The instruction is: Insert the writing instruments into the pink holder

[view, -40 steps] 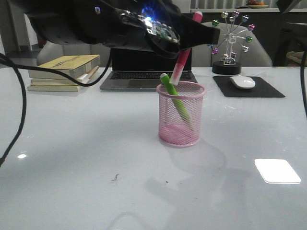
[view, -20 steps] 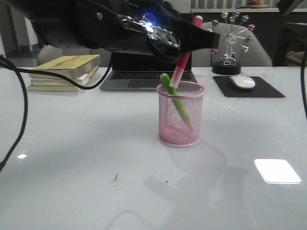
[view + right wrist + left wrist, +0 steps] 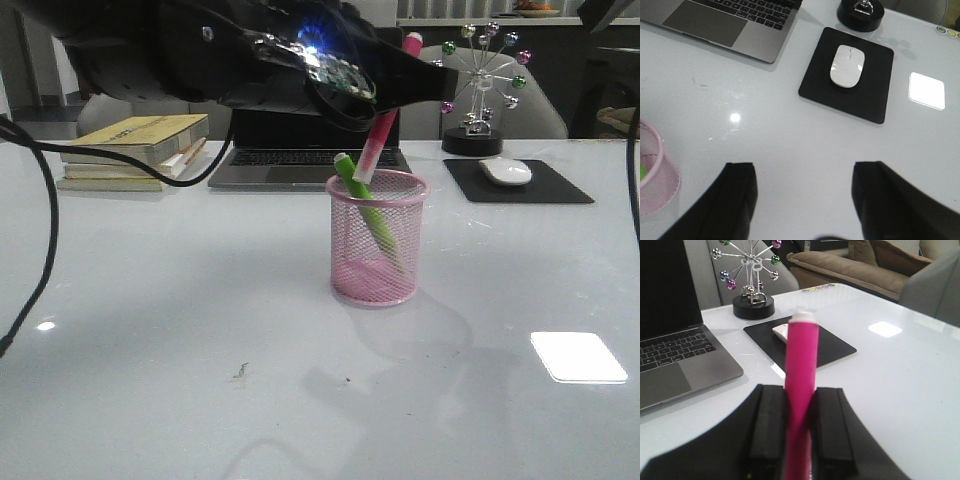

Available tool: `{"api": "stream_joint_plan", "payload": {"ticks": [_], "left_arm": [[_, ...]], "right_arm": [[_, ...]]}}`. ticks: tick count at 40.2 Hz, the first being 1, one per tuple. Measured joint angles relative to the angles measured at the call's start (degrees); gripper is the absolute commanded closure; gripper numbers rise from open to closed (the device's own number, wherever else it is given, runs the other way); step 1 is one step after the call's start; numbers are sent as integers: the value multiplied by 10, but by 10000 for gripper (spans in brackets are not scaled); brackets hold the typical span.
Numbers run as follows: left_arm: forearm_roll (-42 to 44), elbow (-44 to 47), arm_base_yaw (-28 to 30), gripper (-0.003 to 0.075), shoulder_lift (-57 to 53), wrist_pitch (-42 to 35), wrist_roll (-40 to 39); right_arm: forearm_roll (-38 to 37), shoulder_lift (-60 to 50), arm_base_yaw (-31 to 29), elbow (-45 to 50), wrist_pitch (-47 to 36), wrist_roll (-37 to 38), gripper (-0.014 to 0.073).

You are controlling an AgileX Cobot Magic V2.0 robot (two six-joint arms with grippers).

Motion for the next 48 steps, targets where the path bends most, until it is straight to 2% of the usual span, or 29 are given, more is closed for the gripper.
{"api": "stream_joint_plan", "payload": {"ticks": [10, 28, 34, 48], "left_arm": [[7, 0, 0, 508, 0, -1, 0], [9, 0, 0, 381, 0, -9, 0], [9, 0, 0, 316, 0, -10, 0], [9, 0, 0, 315, 0, -56, 0]], "right_arm": [[0, -1, 0, 0, 1, 0, 73], [0, -1, 0, 0, 4, 0, 73], [0, -1, 0, 0, 4, 0, 73], [0, -1, 0, 0, 4, 0, 73]]}}
